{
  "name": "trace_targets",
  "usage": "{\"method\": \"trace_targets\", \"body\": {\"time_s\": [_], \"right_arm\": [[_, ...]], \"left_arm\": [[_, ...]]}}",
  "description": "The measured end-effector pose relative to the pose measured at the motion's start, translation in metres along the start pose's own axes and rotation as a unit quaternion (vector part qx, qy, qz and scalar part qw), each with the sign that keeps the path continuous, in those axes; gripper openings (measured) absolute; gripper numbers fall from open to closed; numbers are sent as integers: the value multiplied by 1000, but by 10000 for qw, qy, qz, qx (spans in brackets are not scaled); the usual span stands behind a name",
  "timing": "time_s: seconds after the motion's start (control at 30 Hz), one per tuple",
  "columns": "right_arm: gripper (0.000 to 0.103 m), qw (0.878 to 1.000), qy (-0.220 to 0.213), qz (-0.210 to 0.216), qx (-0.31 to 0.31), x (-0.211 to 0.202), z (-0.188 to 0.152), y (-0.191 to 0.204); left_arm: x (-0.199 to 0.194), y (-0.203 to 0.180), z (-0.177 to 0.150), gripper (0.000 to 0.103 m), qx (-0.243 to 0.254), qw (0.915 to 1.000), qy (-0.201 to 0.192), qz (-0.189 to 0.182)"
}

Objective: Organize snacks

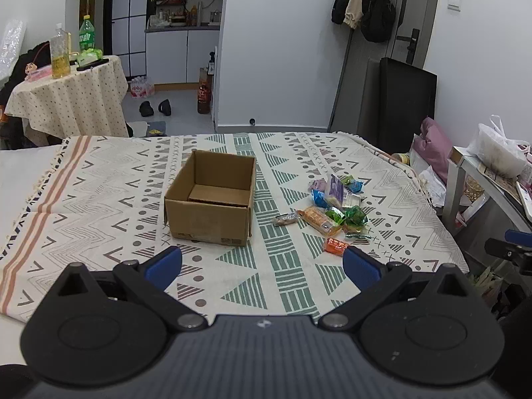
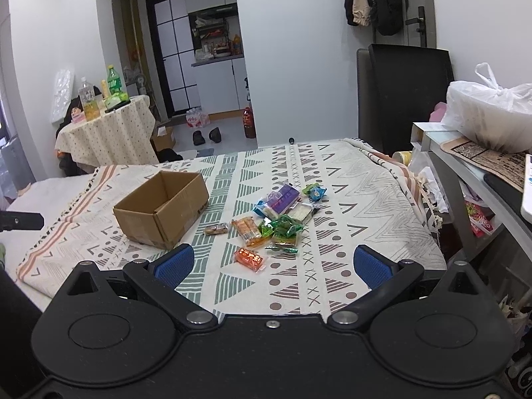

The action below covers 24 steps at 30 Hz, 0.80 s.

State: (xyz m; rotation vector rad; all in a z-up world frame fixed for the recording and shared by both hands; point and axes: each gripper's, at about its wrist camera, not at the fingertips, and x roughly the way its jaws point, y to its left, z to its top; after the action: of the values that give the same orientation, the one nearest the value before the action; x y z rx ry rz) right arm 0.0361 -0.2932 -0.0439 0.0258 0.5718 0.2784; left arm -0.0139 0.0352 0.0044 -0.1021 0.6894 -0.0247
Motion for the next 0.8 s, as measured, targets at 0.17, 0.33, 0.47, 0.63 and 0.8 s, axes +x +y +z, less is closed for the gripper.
{"method": "trace_targets", "body": {"time_s": [0.17, 0.33, 0.47, 0.63, 0.8], "right_arm": [[103, 9999, 82, 62, 88, 19, 1, -10], [103, 9997, 195, -21, 122, 42, 4, -22], [103, 9993, 279, -11, 235, 59, 5, -33], [103, 9988, 388, -28, 283, 82, 7, -43], [103, 9982, 514, -22, 323, 103, 10, -53]], "left_arm": [[18, -3, 5, 102, 36, 9999, 93, -24], [40, -6, 9, 102, 58, 9997, 215, -61], [59, -10, 13, 102, 79, 9994, 328, -81], [85, -14, 17, 102, 79, 9988, 463, -155], [112, -19, 21, 102, 47, 9983, 532, -224]]}}
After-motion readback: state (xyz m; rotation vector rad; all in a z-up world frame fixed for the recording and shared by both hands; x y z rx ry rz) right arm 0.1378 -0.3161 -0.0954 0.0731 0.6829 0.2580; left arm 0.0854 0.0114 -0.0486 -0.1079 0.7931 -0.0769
